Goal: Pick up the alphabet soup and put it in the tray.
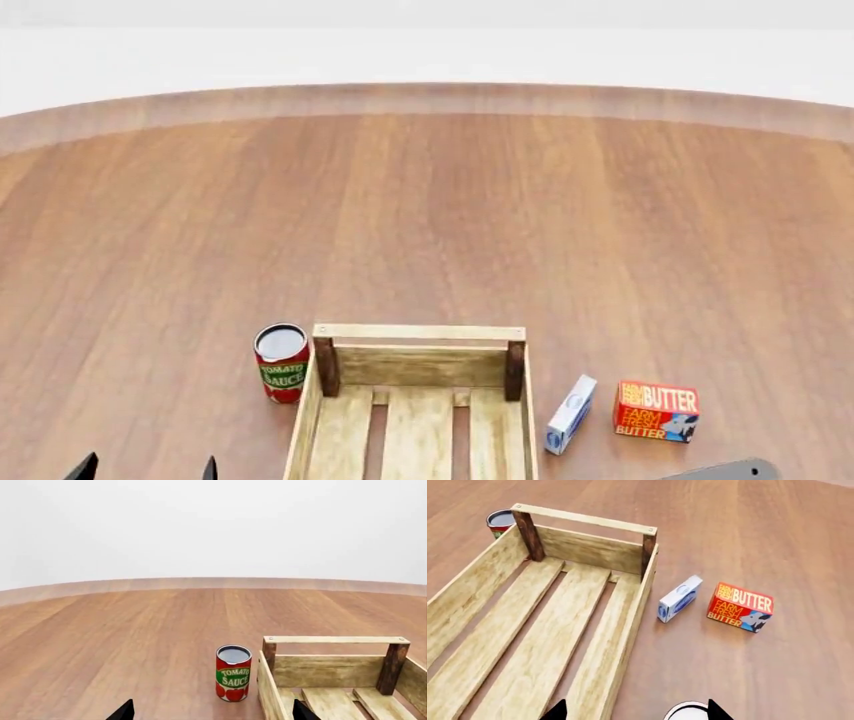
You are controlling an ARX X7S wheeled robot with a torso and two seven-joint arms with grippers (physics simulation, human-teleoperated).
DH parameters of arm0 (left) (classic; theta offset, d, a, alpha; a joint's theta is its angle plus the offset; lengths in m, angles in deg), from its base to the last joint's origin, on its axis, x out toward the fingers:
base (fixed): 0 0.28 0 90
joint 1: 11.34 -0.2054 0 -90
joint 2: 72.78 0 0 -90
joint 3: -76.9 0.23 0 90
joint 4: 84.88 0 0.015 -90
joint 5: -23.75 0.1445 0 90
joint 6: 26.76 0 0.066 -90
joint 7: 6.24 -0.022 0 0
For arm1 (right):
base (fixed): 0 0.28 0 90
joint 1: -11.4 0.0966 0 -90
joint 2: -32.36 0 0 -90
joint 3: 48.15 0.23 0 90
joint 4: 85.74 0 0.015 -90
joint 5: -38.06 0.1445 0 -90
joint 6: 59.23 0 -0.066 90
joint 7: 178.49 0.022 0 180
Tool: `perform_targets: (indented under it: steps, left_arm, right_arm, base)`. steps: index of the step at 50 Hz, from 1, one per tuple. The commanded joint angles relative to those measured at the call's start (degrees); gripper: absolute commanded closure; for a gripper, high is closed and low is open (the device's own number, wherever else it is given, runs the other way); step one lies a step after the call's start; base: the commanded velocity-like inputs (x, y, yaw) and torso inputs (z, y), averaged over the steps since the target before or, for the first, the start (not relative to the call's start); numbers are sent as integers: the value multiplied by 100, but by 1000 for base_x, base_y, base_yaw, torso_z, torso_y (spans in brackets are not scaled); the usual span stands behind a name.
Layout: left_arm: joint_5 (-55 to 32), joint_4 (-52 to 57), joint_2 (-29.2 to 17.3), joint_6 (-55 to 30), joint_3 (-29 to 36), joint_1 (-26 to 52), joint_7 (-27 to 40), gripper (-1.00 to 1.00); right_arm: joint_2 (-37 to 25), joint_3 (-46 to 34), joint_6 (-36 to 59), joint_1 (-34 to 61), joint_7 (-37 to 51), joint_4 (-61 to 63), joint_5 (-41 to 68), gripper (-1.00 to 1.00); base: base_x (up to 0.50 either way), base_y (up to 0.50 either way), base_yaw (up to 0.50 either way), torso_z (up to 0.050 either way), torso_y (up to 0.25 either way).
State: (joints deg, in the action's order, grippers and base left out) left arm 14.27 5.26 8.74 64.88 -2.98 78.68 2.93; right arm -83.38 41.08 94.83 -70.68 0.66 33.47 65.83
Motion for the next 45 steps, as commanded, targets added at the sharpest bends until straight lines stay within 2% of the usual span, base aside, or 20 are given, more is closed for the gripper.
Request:
perform_targets:
  steps: [1, 31, 45]
  left_arm:
    - [-40, 9, -37, 10, 46, -4, 46, -100]
    - [-139, -25, -122, 52, 150, 24, 132, -100]
    - [-176, -49, -154, 78, 197, 40, 168, -100]
  right_arm:
    - [-247, 143, -8, -94, -136, -240, 16, -100]
    - [-548, 234, -218, -84, -312, -977, -69, -100]
    - [-435, -6, -376, 96, -323, -1361, -176, -100]
  base:
    - [0, 0, 0, 0, 0]
    - [0, 0, 0, 0, 0]
    - [0, 0, 0, 0, 0]
